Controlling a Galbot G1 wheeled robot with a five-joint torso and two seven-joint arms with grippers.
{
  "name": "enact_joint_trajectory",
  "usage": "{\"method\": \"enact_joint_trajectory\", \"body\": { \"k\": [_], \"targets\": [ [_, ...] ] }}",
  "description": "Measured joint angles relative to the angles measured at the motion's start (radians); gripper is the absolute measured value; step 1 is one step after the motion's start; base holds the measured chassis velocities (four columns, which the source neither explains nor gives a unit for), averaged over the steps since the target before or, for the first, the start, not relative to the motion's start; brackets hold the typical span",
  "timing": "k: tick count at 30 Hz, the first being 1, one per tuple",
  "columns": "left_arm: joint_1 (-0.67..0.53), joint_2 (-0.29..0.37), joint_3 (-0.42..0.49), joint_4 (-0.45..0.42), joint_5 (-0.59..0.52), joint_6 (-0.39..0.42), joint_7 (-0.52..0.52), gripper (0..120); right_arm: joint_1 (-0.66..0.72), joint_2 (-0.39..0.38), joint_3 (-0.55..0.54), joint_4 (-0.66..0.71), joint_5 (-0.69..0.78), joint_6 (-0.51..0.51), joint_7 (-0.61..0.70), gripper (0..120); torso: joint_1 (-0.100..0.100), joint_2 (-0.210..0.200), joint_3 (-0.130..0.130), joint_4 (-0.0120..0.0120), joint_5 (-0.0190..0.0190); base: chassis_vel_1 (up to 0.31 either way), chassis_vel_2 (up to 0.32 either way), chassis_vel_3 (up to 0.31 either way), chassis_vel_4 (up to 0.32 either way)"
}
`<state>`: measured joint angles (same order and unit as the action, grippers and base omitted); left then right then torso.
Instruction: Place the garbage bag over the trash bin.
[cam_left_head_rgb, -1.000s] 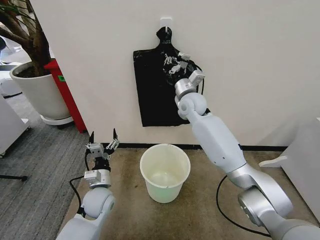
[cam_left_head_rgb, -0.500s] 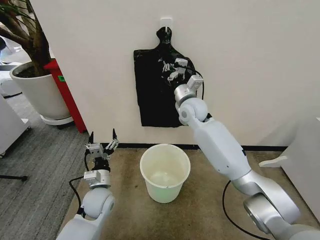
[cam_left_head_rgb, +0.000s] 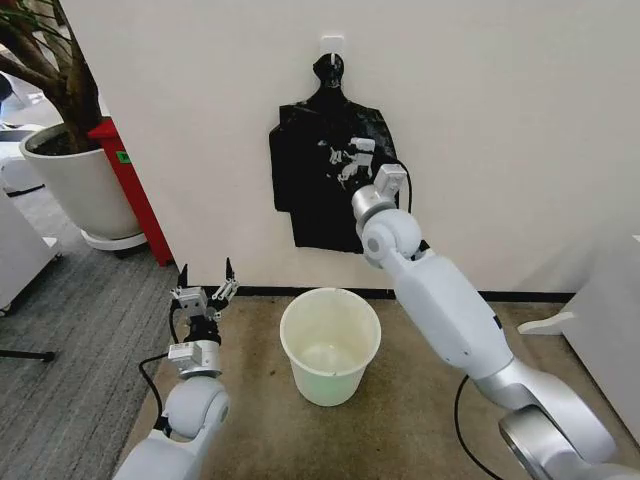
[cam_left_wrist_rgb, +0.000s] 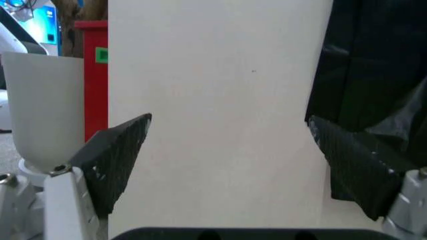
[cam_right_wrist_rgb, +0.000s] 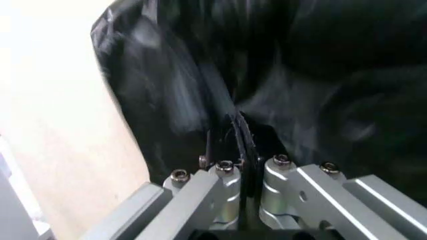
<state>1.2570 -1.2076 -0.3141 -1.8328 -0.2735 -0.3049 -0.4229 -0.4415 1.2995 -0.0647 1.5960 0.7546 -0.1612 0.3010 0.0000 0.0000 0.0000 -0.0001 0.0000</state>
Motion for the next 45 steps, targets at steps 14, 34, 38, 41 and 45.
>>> {"method": "enact_joint_trajectory", "body": {
  "k": [14, 34, 38, 41, 45],
  "targets": [
    [0.001, 0.0, 0.0, 0.001, 0.002, 0.0, 0.001, 91, -0.039, 0.026, 0.024, 0.016, -0.018, 0.008, 0.008, 0, 0.0, 0.0, 0.0, 0.0001, 0.0, 0.0, 0.0, 0.0, 0.0],
    [0.003, -0.008, 0.001, 0.004, 0.007, -0.004, 0.002, 91, 0.095, 0.054, 0.071, -0.039, -0.002, -0.022, 0.066, 61, 0.0, 0.0, 0.0, 0.0001, 0.0, 0.0, 0.0, 0.0, 0.0],
    [0.003, -0.01, 0.002, 0.004, 0.008, -0.004, 0.002, 91, 0.082, 0.058, 0.068, -0.024, -0.002, -0.022, 0.069, 72, 0.0, 0.0, 0.0, 0.0002, 0.0, 0.0, 0.0, 0.0, 0.0],
    [0.003, -0.01, 0.002, 0.004, 0.009, -0.004, 0.002, 91, 0.073, 0.058, 0.065, -0.01, 0.0, -0.022, 0.07, 82, 0.0, 0.0, 0.0, 0.0001, 0.0, 0.0, 0.0, 0.0, 0.0],
    [0.004, -0.012, 0.004, 0.006, 0.011, -0.004, 0.002, 91, 0.066, 0.062, 0.064, 0.003, 0.007, -0.022, 0.073, 97, 0.0, 0.0, 0.0, 0.0001, -0.0001, 0.0, 0.0, 0.0, 0.0]
  ]
}}
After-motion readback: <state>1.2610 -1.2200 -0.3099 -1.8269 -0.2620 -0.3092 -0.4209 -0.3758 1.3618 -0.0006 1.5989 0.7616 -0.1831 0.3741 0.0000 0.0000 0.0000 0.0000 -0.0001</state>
